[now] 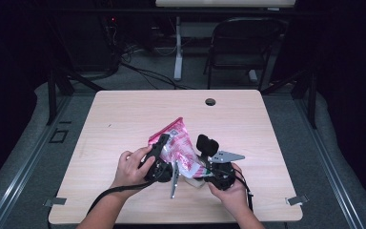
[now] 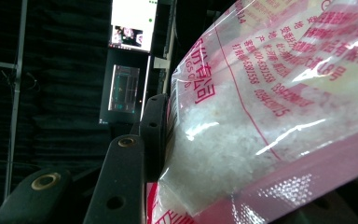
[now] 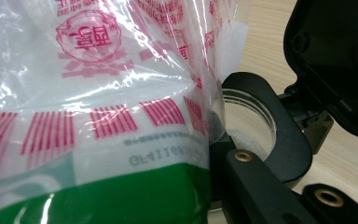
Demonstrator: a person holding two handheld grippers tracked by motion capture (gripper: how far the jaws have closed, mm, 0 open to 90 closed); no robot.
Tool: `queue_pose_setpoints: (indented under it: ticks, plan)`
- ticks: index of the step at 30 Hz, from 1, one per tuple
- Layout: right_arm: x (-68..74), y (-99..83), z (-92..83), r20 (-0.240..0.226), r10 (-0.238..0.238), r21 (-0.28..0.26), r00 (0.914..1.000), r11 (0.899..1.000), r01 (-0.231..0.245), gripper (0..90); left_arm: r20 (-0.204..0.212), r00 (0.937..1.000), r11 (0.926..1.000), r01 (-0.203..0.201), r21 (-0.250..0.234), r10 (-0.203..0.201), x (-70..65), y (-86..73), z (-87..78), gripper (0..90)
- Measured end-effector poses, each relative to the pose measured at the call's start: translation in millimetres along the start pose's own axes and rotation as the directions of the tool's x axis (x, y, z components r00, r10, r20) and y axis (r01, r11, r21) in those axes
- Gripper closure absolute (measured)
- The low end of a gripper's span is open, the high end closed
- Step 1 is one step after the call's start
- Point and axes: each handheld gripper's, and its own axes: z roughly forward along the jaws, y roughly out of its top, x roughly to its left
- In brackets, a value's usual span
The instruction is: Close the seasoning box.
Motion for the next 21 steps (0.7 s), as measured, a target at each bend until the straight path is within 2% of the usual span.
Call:
queue_pose_setpoints:
  ticks: [21]
  plan:
    - [0.3, 0.0, 0.1, 0.000, -0.001, 0.001, 1.0000, 1.000, 0.001, 89.7, -0.008, 1.0000, 1.0000, -0.006, -0.004, 0.006, 0.8, 0.4, -0.4, 65.5]
